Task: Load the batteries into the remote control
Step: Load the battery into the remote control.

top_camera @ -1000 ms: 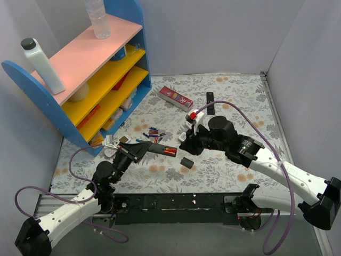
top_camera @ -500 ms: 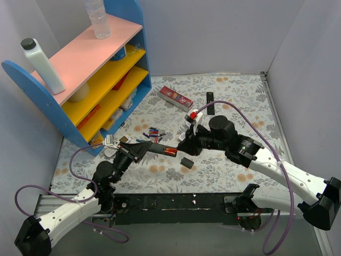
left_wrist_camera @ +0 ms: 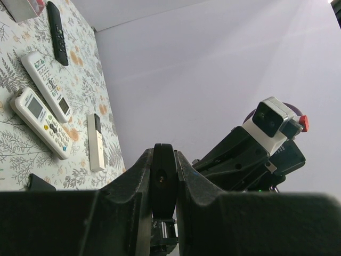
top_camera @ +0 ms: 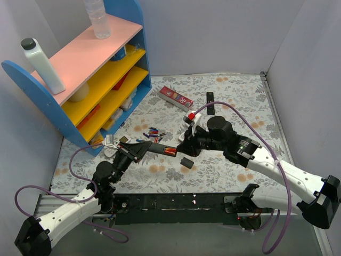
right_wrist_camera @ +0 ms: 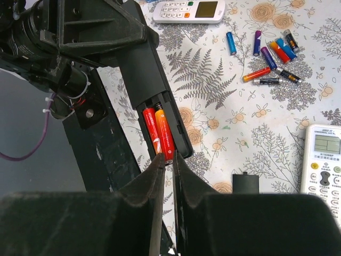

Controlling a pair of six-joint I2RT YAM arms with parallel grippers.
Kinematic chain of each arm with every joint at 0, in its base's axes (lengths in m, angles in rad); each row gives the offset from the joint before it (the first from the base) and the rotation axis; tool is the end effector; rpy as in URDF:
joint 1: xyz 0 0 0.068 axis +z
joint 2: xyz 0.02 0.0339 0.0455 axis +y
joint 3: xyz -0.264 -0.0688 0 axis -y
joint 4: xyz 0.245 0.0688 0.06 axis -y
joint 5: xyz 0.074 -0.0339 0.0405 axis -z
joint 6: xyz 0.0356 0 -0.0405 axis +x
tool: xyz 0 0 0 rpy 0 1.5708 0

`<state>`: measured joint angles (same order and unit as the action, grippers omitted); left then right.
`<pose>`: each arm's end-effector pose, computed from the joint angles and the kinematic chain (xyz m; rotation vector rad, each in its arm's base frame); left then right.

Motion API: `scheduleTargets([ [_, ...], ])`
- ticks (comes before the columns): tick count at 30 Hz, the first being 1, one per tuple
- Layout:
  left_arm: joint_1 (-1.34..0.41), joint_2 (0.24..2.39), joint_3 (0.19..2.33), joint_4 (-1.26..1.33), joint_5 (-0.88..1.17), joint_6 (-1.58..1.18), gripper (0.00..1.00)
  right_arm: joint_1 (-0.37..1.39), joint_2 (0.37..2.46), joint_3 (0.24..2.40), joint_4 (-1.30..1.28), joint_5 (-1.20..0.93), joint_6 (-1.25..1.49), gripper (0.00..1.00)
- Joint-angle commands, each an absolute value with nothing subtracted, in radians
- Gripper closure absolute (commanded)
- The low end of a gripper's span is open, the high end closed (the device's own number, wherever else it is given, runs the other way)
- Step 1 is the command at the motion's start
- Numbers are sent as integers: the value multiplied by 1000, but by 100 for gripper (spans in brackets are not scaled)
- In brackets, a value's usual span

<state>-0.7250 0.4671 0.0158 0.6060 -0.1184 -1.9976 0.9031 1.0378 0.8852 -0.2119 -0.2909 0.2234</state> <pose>0.1068 -0.0890 0.1964 -1.1824 1.3885 -2.0562 0.1394 0.1933 0.3244 -0.8788 1.8648 1.0083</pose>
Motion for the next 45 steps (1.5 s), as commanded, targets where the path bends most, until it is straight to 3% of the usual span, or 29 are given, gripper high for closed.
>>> scheduleTargets([
  [1, -730, 454, -129, 626, -109, -2071, 100, 900, 1048, 876, -166, -311, 229, 84],
  [17, -730, 459, -123, 663, -87, -2075, 100, 899, 1097, 871, -141, -333, 224, 93],
  [30, -730, 466, -138, 770, -69, -2103, 100, 900, 1143, 867, -138, -319, 213, 95],
  [45, -730, 411, -152, 747, -101, -2129, 100, 1043, 1238, 908, -327, -82, 11, 94],
])
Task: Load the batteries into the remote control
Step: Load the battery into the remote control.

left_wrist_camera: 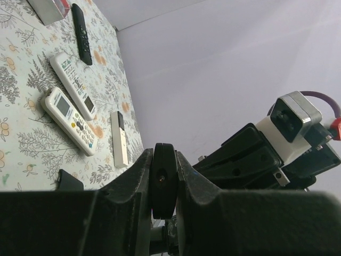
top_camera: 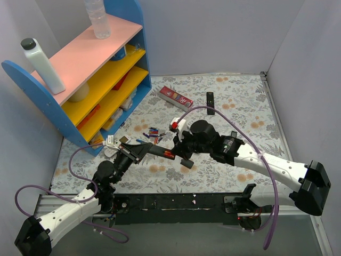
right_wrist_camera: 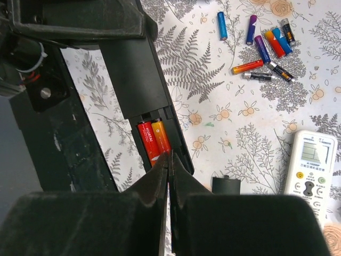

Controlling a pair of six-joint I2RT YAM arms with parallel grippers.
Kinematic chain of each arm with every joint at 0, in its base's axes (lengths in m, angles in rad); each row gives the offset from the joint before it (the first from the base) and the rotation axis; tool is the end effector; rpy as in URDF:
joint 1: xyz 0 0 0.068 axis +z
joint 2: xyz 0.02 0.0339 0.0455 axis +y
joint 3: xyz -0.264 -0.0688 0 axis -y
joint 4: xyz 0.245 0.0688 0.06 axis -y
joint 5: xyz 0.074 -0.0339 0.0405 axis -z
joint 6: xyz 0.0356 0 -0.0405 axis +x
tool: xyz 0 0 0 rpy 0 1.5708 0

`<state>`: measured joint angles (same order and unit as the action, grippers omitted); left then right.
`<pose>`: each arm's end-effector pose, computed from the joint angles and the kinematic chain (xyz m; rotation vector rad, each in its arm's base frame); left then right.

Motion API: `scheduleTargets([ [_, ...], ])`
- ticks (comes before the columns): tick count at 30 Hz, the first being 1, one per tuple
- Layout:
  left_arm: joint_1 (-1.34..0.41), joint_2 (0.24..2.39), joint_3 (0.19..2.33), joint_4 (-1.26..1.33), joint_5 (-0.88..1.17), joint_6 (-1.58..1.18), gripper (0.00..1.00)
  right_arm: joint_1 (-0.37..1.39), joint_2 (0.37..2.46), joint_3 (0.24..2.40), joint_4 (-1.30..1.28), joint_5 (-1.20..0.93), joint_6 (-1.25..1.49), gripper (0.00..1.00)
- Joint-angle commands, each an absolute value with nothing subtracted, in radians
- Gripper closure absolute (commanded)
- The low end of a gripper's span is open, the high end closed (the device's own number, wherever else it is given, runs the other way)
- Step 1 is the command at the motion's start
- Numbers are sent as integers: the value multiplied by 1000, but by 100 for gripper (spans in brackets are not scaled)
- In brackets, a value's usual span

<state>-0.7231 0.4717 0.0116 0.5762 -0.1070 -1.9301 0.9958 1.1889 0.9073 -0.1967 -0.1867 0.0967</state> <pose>0.1072 -0.0896 0.1911 -1.1362 1.4532 -1.9833 0.1415 0.2305 0.2979 -1.0453 1.8846 0.8517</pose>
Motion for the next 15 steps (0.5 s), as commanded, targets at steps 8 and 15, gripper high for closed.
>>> scheduleTargets([
  [8, -730, 399, -127, 657, -100, -2042, 100, 1048, 1207, 903, -281, -83, 71, 89],
  [15, -730, 413, -144, 601, -109, -1945, 100, 1016, 1120, 965, -279, -156, 83, 75],
])
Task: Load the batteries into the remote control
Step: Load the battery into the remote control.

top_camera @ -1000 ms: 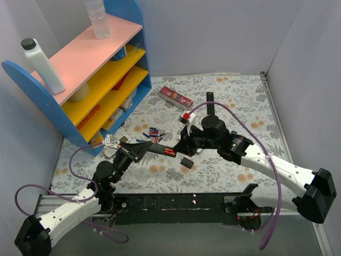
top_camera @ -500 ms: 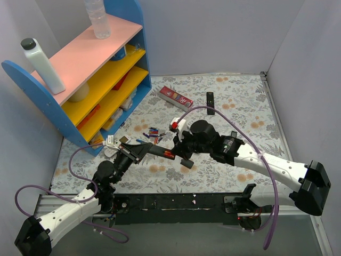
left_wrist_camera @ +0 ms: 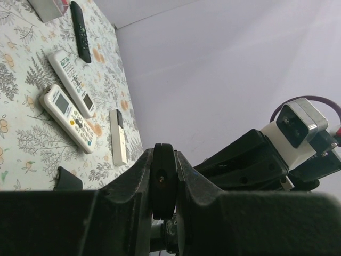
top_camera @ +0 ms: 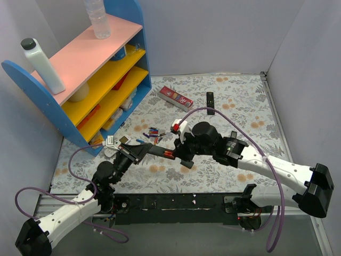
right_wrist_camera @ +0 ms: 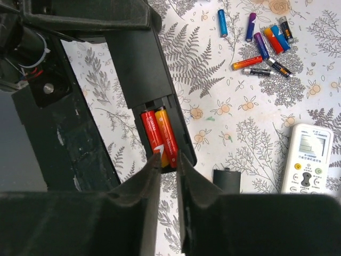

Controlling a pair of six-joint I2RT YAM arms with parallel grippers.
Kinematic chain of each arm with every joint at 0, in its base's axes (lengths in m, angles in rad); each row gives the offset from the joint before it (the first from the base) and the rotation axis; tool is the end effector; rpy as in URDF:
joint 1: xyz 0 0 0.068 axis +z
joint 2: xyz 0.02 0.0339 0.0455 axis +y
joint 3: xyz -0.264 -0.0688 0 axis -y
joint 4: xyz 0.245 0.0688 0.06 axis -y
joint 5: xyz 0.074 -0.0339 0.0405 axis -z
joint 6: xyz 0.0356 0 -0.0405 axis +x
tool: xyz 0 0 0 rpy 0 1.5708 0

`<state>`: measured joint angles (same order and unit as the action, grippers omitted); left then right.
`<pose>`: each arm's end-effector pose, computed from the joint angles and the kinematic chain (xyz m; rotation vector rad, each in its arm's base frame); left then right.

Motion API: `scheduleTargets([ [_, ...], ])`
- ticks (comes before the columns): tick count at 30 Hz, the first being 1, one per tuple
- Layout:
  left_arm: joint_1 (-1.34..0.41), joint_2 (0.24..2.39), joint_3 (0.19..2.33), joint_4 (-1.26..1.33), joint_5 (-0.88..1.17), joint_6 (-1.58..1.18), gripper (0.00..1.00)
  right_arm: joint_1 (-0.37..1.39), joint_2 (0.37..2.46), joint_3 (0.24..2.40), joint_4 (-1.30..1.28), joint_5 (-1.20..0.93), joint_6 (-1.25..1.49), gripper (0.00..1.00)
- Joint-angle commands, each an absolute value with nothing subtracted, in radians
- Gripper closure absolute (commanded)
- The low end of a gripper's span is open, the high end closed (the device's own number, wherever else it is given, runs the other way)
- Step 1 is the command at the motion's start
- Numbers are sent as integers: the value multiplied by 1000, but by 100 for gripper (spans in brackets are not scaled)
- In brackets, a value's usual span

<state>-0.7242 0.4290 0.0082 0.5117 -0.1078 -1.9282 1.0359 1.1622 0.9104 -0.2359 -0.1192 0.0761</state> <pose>0.1052 -0.0879 0.1879 -1.1489 1.4773 -1.9609 0.1309 0.2292 0.3016 -1.0630 1.8748 0.7930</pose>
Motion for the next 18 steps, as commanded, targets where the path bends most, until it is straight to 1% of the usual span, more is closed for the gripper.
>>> scheduleTargets([
  [1, -730, 413, -146, 598, -112, -1936, 100, 1009, 1108, 979, -284, -164, 83, 69],
  [3, -730, 408, -147, 591, -117, -1933, 100, 985, 1098, 985, -293, -190, 83, 61],
  [4, -730, 408, -147, 592, -117, -1930, 100, 974, 1085, 983, -295, -204, 86, 54],
  [6, -730, 402, -147, 595, -115, -1928, 100, 931, 1072, 976, -293, -256, 95, 47],
  [7, -730, 402, -149, 598, -115, -1928, 100, 917, 1056, 971, -287, -274, 98, 40],
  [10, -730, 403, -152, 626, -101, -1925, 100, 858, 1025, 930, -233, -365, 138, 28],
  [13, -730, 413, -155, 663, -89, -1924, 100, 822, 1020, 911, -200, -422, 181, 24],
  [18, -730, 426, -155, 715, -68, -1921, 100, 798, 1038, 885, -143, -486, 228, 25],
])
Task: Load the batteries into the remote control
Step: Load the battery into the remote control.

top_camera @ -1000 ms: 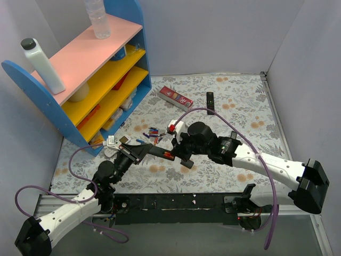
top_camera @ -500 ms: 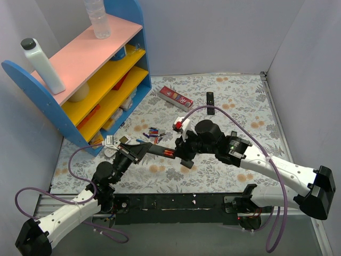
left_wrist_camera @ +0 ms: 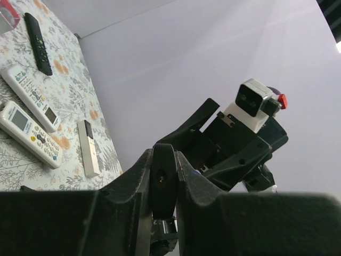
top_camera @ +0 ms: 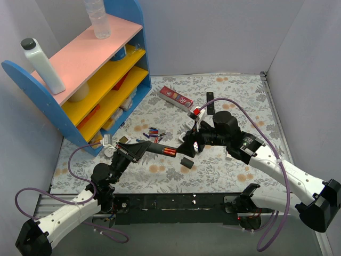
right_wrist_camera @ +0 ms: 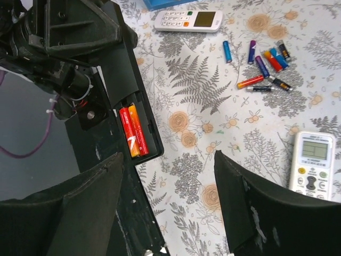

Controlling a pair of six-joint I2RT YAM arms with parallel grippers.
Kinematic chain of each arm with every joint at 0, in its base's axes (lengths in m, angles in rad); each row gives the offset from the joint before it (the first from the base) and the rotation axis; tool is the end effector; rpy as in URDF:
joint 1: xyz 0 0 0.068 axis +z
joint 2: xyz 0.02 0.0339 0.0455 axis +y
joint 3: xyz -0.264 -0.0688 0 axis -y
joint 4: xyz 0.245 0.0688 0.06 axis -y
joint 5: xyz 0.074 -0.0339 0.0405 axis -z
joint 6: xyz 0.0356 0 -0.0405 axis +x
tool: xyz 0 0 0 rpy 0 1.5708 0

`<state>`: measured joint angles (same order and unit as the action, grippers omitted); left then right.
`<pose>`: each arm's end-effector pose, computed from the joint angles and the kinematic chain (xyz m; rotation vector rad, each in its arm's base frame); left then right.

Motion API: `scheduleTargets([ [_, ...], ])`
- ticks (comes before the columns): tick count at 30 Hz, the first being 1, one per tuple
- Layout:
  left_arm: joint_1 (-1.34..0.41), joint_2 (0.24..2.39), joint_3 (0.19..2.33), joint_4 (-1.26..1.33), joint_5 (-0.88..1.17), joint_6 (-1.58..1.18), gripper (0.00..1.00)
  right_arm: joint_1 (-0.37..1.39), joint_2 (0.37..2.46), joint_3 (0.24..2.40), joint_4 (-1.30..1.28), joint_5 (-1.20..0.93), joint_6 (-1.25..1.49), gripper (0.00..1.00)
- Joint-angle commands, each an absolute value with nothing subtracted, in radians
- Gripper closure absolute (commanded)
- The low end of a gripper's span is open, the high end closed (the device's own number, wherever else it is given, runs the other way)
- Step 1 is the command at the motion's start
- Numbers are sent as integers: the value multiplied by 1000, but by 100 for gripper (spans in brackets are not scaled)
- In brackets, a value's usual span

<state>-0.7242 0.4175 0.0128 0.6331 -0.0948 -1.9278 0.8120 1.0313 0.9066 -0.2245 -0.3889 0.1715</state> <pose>0.1027 -0.0863 0.2040 -1.0583 1.3595 -2.0811 0.1522 0.1801 0.3325 -0.8973 1.8236 1.0151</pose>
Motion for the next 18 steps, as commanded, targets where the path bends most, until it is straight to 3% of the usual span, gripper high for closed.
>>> scheduleTargets([
  [1, -730, 429, -152, 719, -64, -1919, 100, 796, 1048, 878, -134, -495, 235, 27],
  [12, -732, 462, -147, 790, -28, -1908, 100, 779, 1080, 822, -9, -578, 337, 45],
  [18, -730, 468, -150, 821, -23, -1901, 100, 770, 1100, 789, 64, -615, 380, 60],
])
